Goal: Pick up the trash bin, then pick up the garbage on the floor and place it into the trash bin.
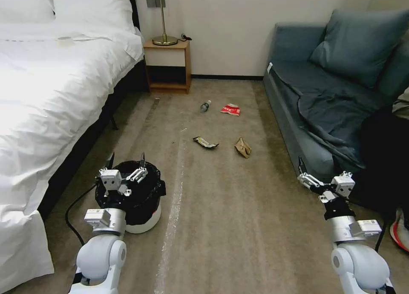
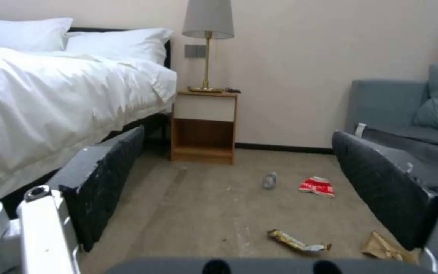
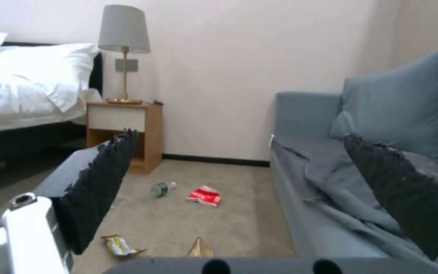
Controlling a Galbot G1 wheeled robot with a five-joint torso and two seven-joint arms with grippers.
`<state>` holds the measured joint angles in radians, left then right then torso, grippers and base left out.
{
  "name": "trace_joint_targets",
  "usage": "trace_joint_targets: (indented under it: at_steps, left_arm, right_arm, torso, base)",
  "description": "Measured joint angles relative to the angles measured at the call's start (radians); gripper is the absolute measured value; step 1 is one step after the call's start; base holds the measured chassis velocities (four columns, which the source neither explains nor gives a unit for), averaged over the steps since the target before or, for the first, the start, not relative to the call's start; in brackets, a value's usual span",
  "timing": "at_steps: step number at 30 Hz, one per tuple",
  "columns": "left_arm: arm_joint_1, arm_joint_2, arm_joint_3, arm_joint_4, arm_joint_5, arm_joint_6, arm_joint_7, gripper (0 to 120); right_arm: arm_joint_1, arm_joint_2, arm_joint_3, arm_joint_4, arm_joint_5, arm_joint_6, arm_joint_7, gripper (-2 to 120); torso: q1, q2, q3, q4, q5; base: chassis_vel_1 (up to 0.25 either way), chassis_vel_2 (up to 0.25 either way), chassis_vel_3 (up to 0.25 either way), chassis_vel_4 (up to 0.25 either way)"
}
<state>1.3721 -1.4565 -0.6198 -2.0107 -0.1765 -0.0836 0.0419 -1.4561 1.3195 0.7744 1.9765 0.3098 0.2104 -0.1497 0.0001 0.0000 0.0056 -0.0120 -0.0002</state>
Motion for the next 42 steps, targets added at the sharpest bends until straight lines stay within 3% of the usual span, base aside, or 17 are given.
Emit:
trace_joint_targets:
  at_steps: [19,42]
  left_arm:
    - [-0.005,-0.003,-0.016,0.000,-0.013,-0.005,0.007,99]
    - [0.012,-0.014,0.018,-0.021,0.007,0.000,-0.003,99]
  right_arm:
    - [0.010,0.001,-0.019,0.001,-0.013,-0.013,0.008,100]
    - [-0.004,0.011,-0.033,0.030,0.023,-0.021,0.013,100]
  torso:
    - [0.000,0.000,0.000,0.0000,0.0000]
    - [0.000,0.000,0.000,0.0000,-0.0001]
  base:
    - [0.000,0.000,0.000,0.000]
    - [0.000,0.000,0.000,0.000]
